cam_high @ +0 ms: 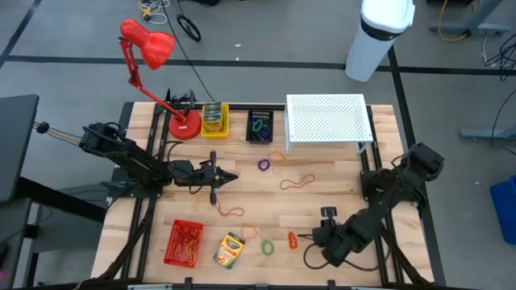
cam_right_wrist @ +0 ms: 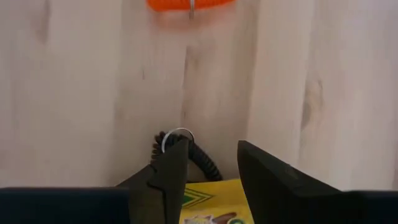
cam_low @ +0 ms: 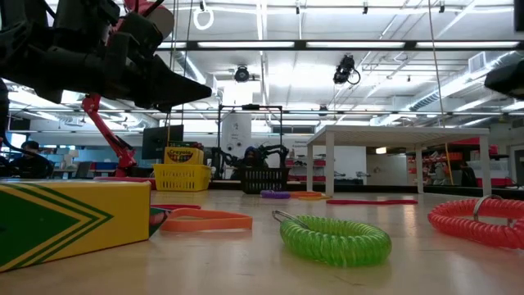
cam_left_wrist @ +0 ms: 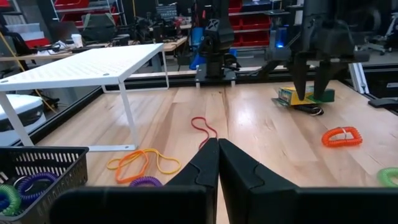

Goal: Pick & Place Office Desk Supplies
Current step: Put the black spiral keychain into the black bin

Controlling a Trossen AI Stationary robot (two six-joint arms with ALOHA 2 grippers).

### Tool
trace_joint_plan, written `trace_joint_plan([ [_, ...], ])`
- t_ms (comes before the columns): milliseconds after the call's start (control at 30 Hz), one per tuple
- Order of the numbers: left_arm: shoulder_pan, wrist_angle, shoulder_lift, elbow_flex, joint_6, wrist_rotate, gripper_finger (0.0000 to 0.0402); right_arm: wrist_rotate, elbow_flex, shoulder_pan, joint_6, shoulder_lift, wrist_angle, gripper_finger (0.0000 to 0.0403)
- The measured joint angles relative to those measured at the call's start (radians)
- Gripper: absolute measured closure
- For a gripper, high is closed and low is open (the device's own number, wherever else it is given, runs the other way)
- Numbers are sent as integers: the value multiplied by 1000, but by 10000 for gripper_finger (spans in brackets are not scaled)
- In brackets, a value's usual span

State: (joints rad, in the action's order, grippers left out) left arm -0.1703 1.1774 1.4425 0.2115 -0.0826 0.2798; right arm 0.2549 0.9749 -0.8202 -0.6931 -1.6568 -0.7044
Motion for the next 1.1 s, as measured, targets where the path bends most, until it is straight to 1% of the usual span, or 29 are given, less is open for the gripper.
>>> trace_joint_plan([
  [133,0,0,0,0,9,0,385,-97,0,39,81,-41,-2,252],
  [300,0,-4,0,0,11,0,385,-175,0,83,152,-67,5,252],
  [467,0,-6,0,1,12,0,385,-203,0,96,179,-89,7,255],
  [600,0,-7,0,1,14,0,385,-205,2,96,201,-100,14,281],
  [733,0,-7,0,1,14,0,385,-190,2,95,217,-101,42,331],
  [867,0,-7,0,1,14,0,385,-142,2,96,235,-98,63,384],
  [933,0,-7,0,1,14,0,385,-102,1,96,224,-93,63,391],
  [1100,0,-6,0,1,13,0,385,-12,0,113,195,-69,140,366],
])
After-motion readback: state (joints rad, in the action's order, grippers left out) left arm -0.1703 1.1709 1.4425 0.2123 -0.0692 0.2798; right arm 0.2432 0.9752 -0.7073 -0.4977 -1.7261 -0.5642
